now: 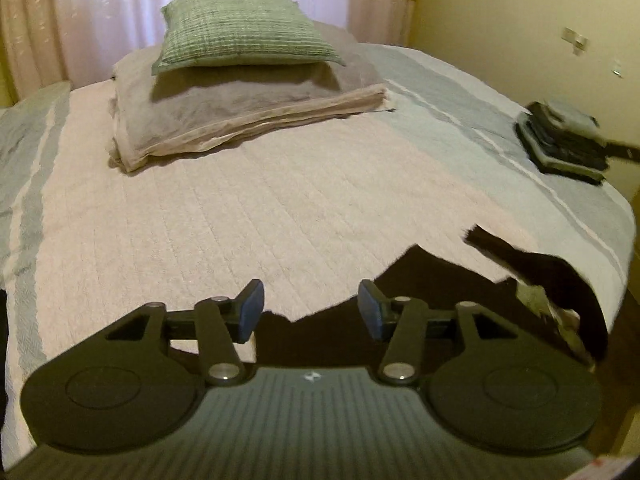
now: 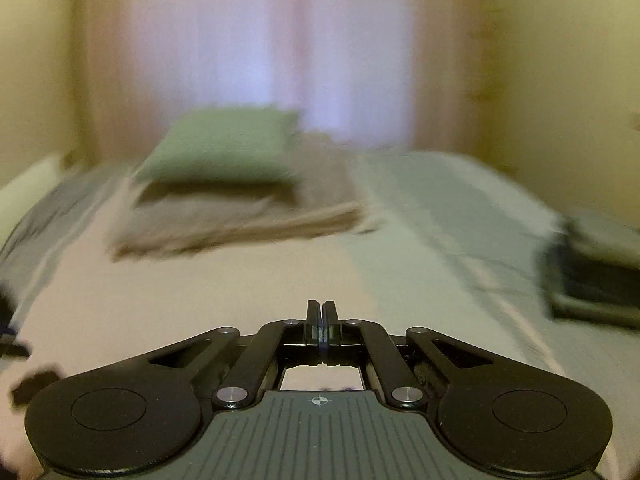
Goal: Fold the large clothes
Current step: 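Lift the sweater off the pile with both grippers and carry it over the bed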
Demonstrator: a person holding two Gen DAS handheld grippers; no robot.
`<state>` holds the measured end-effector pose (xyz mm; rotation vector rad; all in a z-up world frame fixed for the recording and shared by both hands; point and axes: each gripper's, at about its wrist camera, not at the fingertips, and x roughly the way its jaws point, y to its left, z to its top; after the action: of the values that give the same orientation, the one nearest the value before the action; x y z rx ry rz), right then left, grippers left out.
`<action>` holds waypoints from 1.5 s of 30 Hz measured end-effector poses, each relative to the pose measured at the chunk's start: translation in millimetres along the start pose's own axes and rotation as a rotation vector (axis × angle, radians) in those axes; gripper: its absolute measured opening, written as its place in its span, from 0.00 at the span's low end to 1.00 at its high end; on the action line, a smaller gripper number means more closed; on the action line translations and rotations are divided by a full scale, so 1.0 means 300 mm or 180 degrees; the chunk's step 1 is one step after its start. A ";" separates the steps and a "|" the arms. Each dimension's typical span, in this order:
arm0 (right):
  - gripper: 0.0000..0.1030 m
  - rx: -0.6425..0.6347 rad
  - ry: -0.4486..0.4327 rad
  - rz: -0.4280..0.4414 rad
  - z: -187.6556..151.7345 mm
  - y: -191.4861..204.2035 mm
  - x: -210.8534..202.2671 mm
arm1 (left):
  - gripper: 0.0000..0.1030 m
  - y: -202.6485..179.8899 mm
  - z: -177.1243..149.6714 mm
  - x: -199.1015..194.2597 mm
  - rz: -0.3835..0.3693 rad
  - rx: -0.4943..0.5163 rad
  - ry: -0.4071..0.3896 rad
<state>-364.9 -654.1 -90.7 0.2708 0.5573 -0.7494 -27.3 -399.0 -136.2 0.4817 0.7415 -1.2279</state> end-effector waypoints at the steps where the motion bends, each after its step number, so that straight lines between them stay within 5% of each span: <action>1: 0.00 -0.0053 0.0081 0.0179 0.019 -0.013 0.060 | 0.51 -0.005 0.002 0.021 0.0063 -0.0033 0.0032; 3: 0.00 -0.0170 0.0363 0.0485 0.013 -0.033 0.188 | 0.62 -0.004 -0.003 0.072 0.0180 -0.0126 0.0134; 4: 0.11 -0.0238 0.0533 0.0619 -0.011 -0.035 0.248 | 0.63 0.009 -0.011 0.099 0.0207 -0.0194 0.0181; 5: 0.23 -0.0296 0.0686 0.0760 -0.044 -0.039 0.310 | 0.64 0.026 -0.027 0.127 0.0222 -0.0287 0.0252; 6: 0.54 -0.0336 0.0830 0.0889 -0.077 -0.035 0.354 | 0.64 0.047 -0.047 0.157 0.0250 -0.0386 0.0331; 7: 0.68 -0.0364 0.0980 0.1016 -0.124 -0.025 0.406 | 0.64 0.070 -0.073 0.182 0.0285 -0.0497 0.0401; 10: 0.68 -0.0486 0.1350 0.1381 -0.247 0.007 0.540 | 0.64 0.131 -0.147 0.286 0.0237 -0.0730 0.0623; 17: 0.66 -0.0332 0.1803 0.1623 -0.368 -0.004 0.803 | 0.64 0.205 -0.236 0.529 -0.0049 -0.0684 0.0858; 18: 0.42 -0.0251 0.1865 0.1717 -0.376 -0.008 0.826 | 0.60 0.217 -0.244 0.561 -0.0107 -0.0736 0.0941; 19: 0.05 -0.0193 0.1895 0.1754 -0.377 -0.013 0.828 | 0.55 0.227 -0.249 0.581 -0.0162 -0.0769 0.0991; 20: 0.06 -0.0144 0.1899 0.1765 -0.365 -0.020 0.820 | 0.37 0.223 -0.251 0.594 -0.0211 -0.0757 0.1007; 21: 0.05 -0.0114 0.1844 0.1755 -0.338 -0.025 0.790 | 0.20 0.216 -0.246 0.591 -0.0235 -0.0700 0.1031; 23: 0.05 -0.0129 0.1667 0.1717 -0.252 -0.030 0.690 | 0.04 0.199 -0.213 0.538 -0.0219 -0.0632 0.0943; 29: 0.05 -0.0261 0.0865 0.1661 0.202 -0.083 0.405 | 0.04 0.168 0.028 0.218 -0.0217 -0.0586 0.0277; 35: 0.05 -0.0648 -0.0416 0.1719 0.833 -0.113 0.148 | 0.04 0.184 0.537 -0.191 -0.0094 -0.0362 -0.0870; 38: 0.04 -0.0812 -0.0968 0.1733 1.021 -0.134 -0.019 | 0.04 0.143 0.749 -0.403 -0.0008 -0.0144 -0.1415; 42: 0.05 -0.0971 -0.1454 0.1704 1.072 -0.150 -0.220 | 0.04 0.052 0.851 -0.658 0.0111 0.0080 -0.2046; 45: 0.05 -0.0979 -0.1679 0.1679 0.978 -0.146 -0.335 | 0.04 -0.031 0.786 -0.798 0.0113 0.0191 -0.2330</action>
<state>-344.6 -752.2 206.0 -0.0726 0.0801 -0.1957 -14.8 -406.2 199.7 0.0682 0.0720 -1.2756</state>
